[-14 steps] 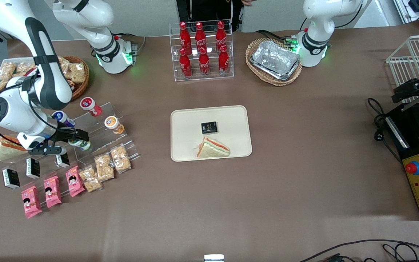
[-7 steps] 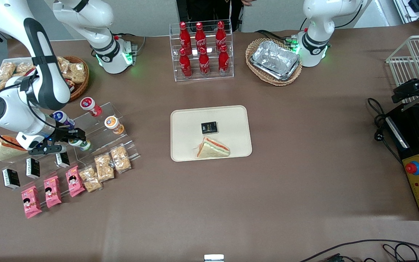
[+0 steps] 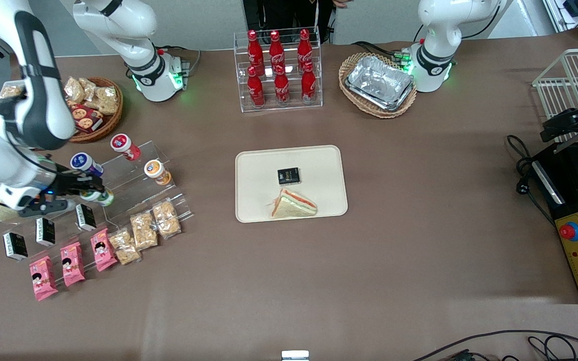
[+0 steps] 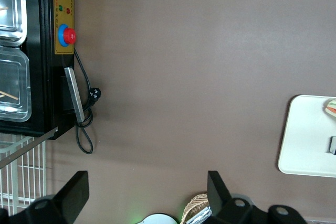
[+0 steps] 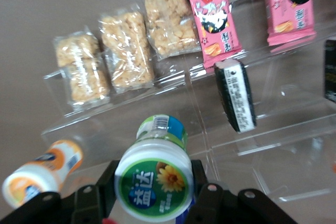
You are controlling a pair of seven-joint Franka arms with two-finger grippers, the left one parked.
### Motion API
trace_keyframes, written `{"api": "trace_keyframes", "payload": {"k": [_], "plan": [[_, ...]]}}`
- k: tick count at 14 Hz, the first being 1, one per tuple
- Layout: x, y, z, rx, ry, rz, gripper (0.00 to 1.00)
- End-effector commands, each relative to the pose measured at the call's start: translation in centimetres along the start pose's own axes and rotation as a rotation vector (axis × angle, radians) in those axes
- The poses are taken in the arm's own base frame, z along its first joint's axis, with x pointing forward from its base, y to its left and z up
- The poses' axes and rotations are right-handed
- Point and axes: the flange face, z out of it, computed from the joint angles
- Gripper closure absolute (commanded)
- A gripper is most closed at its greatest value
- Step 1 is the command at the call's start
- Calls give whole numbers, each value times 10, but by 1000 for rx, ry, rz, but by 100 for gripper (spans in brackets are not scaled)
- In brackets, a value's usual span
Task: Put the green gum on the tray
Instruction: 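Close the right gripper on the green-labelled gum bottle's cap, then lift the green gum bottle up out of the acrylic rack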
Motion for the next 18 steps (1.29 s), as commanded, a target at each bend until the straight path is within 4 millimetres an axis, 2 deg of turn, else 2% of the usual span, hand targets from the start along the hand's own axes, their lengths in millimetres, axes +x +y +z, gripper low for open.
{"api": "trace_keyframes", "payload": {"k": [1,3,5,8,9,11,13,14,15,17,18], "plan": [[7,-5,-85,8,-29,-16,51],[3,-11,-133,8,-33,-21,51],[-4,-19,-164,8,-39,-31,51],[-12,-33,-200,16,-34,-25,50],[-10,-50,-204,12,-34,-40,50],[-10,-88,-208,2,-41,15,50],[-17,-149,-212,-19,-50,98,49],[-17,-177,-206,-29,-59,142,49],[-14,-206,-196,-38,-66,173,49],[-6,-248,-171,-40,-80,206,49],[-3,-263,-151,-26,-93,223,49]]}}
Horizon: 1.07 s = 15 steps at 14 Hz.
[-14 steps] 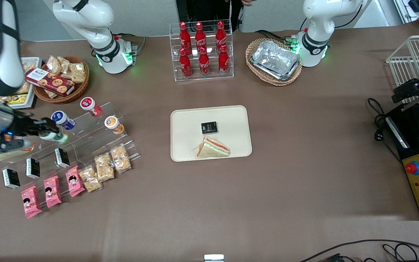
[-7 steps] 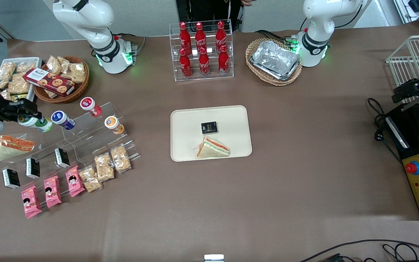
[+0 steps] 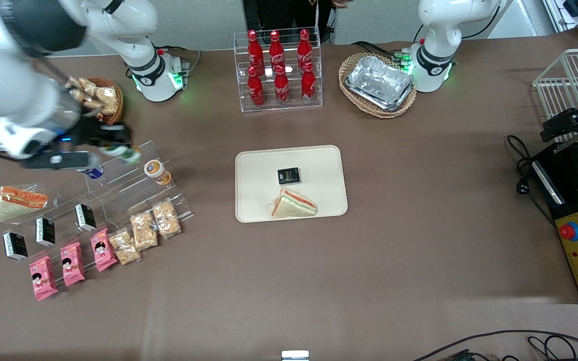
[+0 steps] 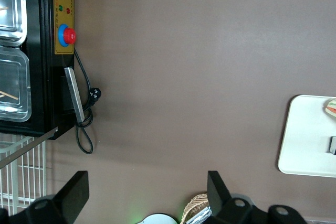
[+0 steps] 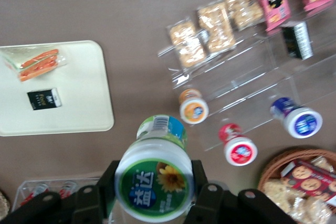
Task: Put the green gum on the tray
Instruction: 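Carry the green gum bottle over to the cream tray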
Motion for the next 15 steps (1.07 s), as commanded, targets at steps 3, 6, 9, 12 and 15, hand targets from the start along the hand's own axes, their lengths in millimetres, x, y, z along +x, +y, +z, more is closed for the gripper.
{"api": "trace_keyframes", "payload": {"k": [3,6,9,12,15], "plan": [[8,-71,100,34,-13,69,50],[7,-90,166,43,23,87,50],[21,-93,220,58,17,115,50],[24,-125,262,63,4,141,50],[31,-145,306,76,-1,137,50]]}}
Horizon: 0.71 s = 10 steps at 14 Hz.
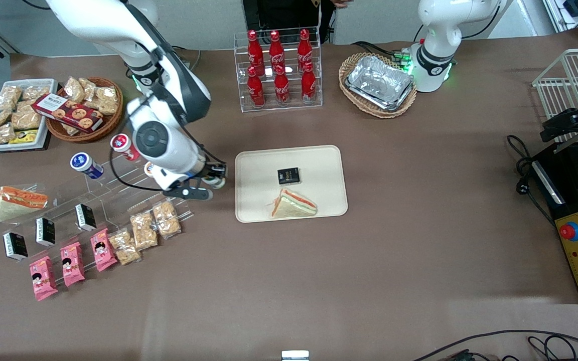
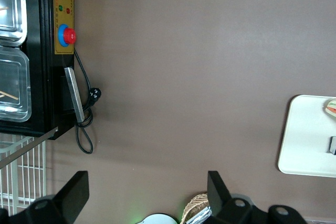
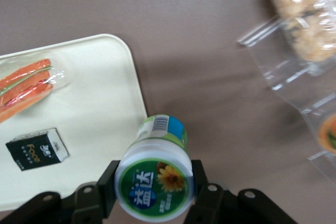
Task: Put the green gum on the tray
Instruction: 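Carry the green gum bottle over to the cream tray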
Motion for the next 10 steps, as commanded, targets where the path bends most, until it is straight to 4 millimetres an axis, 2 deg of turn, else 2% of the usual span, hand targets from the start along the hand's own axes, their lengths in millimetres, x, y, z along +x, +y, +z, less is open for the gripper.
{"api": "trace_keyframes", "payload": {"k": [1,3,5,8,9,10], "plan": [[6,-20,46,30,-13,23,50],[-6,-36,64,30,-6,24,50],[-11,-45,83,35,-2,32,50],[-15,-47,94,38,2,47,47],[-15,-47,94,38,1,52,29],[-15,-47,95,38,0,67,22]]}}
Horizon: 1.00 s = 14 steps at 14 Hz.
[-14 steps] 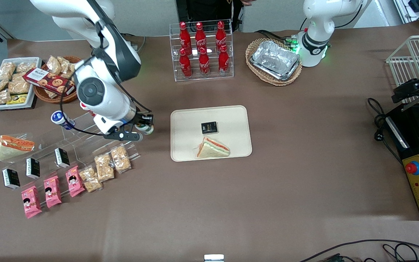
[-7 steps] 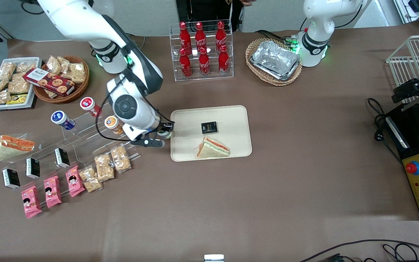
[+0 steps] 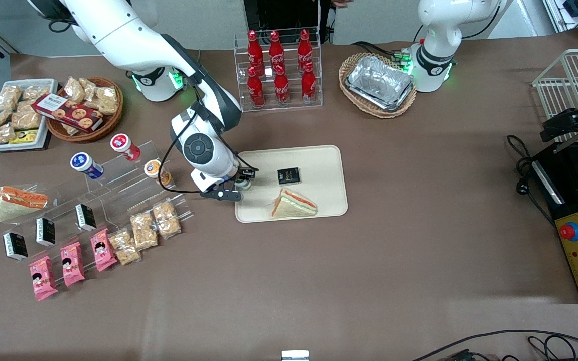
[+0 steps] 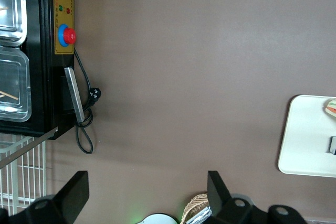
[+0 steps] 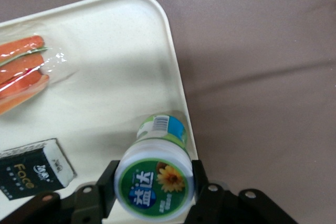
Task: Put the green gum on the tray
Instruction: 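Lower the bottle onto the tray beside the black box and release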
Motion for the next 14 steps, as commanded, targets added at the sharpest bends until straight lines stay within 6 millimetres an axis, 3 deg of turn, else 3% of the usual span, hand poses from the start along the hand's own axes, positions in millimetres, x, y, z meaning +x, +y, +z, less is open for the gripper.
{"api": "trace_keyframes", "payload": {"k": [1,5,7,10,14], "plan": [[1,1,-1,20,7,53,6],[4,4,-8,20,8,58,2],[9,14,-46,20,26,53,2],[31,59,-124,-6,-2,18,2],[32,126,-212,-2,34,-1,2]]}}
